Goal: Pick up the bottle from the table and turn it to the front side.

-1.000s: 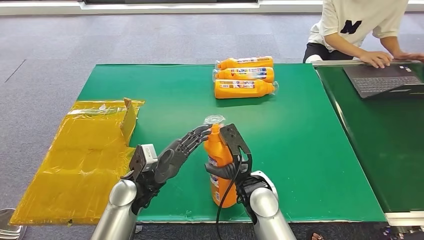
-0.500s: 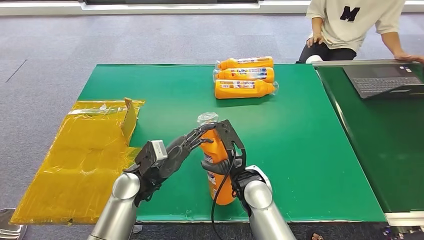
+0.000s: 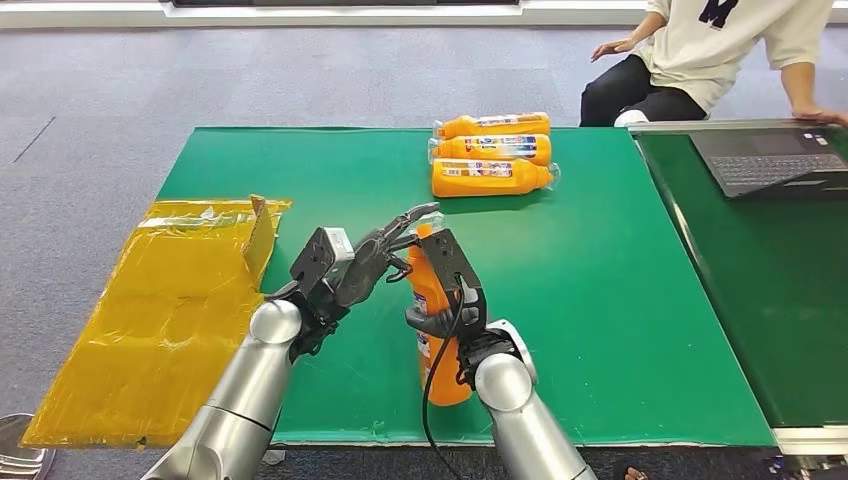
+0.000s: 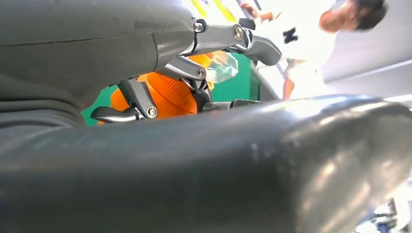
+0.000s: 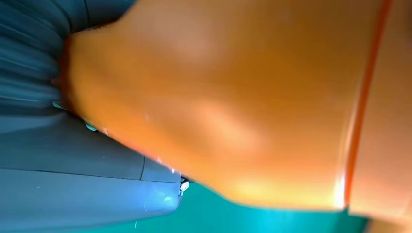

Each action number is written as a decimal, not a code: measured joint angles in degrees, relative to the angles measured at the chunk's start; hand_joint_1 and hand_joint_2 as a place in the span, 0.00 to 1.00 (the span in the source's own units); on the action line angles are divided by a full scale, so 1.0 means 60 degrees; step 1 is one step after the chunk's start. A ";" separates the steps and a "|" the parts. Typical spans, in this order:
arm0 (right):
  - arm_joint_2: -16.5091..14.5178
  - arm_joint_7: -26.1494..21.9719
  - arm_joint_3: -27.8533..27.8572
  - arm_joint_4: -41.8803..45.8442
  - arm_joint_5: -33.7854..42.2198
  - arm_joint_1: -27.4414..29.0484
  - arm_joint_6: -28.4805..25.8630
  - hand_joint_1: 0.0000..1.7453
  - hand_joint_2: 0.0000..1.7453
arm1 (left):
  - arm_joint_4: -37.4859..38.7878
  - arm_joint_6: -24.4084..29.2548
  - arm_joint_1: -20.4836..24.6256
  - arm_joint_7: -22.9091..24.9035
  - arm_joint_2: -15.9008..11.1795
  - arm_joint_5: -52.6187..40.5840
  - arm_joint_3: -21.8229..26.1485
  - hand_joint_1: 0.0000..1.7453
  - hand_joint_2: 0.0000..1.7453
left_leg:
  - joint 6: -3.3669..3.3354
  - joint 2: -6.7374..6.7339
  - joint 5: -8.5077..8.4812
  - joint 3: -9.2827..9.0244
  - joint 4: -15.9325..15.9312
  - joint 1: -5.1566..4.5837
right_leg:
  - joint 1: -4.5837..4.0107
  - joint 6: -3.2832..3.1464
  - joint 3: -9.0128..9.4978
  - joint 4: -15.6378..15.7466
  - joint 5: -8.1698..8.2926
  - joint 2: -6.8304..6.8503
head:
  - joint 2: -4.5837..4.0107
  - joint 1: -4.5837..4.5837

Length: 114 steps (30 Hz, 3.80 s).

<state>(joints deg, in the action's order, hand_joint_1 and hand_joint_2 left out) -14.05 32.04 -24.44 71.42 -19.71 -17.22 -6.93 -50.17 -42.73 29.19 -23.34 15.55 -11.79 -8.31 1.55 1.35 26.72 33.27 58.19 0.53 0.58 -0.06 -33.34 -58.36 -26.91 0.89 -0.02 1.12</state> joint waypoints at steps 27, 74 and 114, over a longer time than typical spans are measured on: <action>0.0672 -0.0084 -0.2185 0.2723 -0.6375 0.0462 -0.4008 1.00 1.00 | 0.1435 0.0147 0.0197 -0.0005 -0.0295 -0.0968 0.1617 0.00 0.00 | 0.0019 0.0001 -0.0023 0.0039 -0.0002 0.0016 | -0.0017 -0.0012 -0.0046 0.0000 0.0009 0.0000 | 0.0000 -0.0001; 0.0681 -0.0065 -0.1626 0.2028 -0.3043 0.0387 -0.2502 1.00 1.00 | -0.3956 0.0972 -0.1789 0.0628 -0.0717 -0.0332 -0.0665 0.00 1.00 | 0.0015 -0.0012 -0.0020 0.0038 -0.0001 0.0010 | -0.0013 -0.0015 -0.0049 0.0001 0.0014 -0.0011 | 0.0000 -0.0001; -0.0328 -0.0043 -0.2354 -0.0690 -0.1447 -0.2082 -0.1012 1.00 1.00 | 0.0684 0.3537 0.0759 0.0757 -0.0108 0.0036 -0.0476 1.00 1.00 | 0.0020 0.0014 -0.0051 0.0048 0.0000 0.0010 | -0.0013 -0.0016 -0.0042 -0.0005 0.0035 0.0014 | 0.0000 -0.0005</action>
<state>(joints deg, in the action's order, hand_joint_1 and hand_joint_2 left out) -16.02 31.78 -38.57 67.28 -28.40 -29.71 -13.00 -46.06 -21.51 33.75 -18.80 14.91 -11.57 -11.17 1.68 1.44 26.41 33.56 58.19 0.59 0.50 -0.16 -33.59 -58.39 -26.70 0.98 -0.02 1.09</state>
